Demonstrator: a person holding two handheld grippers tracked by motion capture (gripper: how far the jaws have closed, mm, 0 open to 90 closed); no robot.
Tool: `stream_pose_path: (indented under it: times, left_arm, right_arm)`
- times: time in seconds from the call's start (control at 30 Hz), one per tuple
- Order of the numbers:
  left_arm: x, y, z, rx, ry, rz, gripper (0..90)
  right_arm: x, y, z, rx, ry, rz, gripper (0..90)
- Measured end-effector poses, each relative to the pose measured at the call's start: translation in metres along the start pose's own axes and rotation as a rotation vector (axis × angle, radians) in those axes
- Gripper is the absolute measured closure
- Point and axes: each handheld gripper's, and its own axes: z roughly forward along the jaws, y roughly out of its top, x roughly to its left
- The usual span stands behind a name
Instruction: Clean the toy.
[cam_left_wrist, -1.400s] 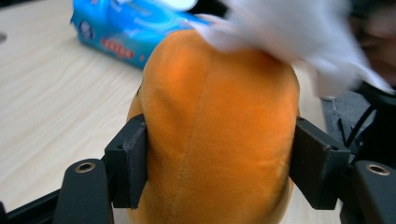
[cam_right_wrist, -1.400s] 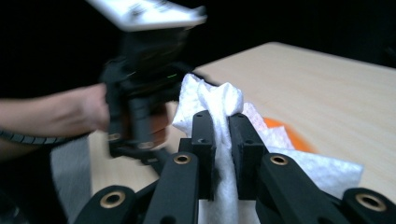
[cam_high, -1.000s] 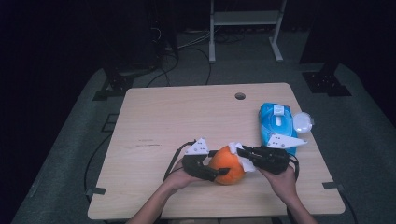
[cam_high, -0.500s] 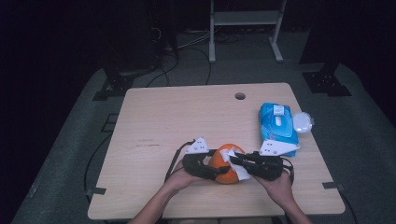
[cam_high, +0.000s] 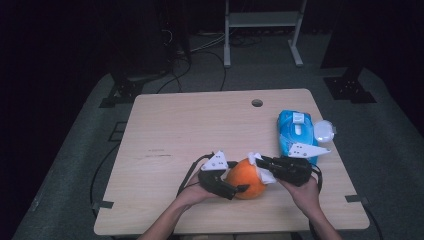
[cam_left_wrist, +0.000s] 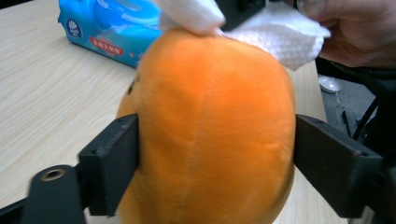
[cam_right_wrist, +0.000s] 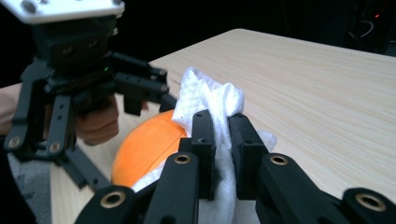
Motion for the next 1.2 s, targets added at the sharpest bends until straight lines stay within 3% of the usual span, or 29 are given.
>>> stream_pose_path:
  times: [0.13,0.23,0.37,0.5,0.57,0.77,0.87,0.9,1.07,1.2]
  left_arm:
    - [0.004,-0.005,0.001,-0.017,-0.027,-0.021,18.2]
    - [0.002,-0.004,0.002,-0.016,-0.011,-0.023,23.2]
    - [-0.001,-0.003,0.007,-0.020,0.019,-0.043,24.6]
    - [-0.011,0.000,0.012,-0.005,0.029,-0.009,25.1]
    - [-0.014,0.000,0.012,-0.003,0.033,0.004,25.5]
    - [-0.016,-0.001,0.013,0.001,0.017,0.034,26.0]
    - [-0.018,-0.001,0.014,0.003,0.002,0.038,25.9]
    - [-0.019,-0.001,0.015,0.004,-0.003,0.039,25.9]
    - [-0.023,-0.002,0.017,0.021,-0.020,0.081,25.4]
    - [-0.021,-0.002,0.016,0.017,-0.014,0.079,25.9]
  right_arm:
    - [0.000,0.000,0.000,0.006,0.013,-0.002,80.8]
    - [0.004,0.002,-0.001,0.007,0.005,-0.013,81.0]
    - [0.021,0.007,0.004,0.010,0.041,-0.057,80.9]
    - [0.037,0.011,0.017,0.053,0.053,-0.137,80.9]
    - [0.039,0.012,0.019,0.064,0.031,-0.151,81.0]
    - [0.017,0.011,0.006,0.035,-0.027,-0.093,80.9]
    - [0.006,0.008,0.002,0.031,-0.034,-0.043,80.9]
    - [0.004,0.007,0.002,0.028,-0.014,-0.014,80.9]
    - [0.013,0.007,0.009,0.053,0.006,-0.047,80.8]
    - [0.009,0.008,0.008,0.064,0.010,-0.032,80.8]
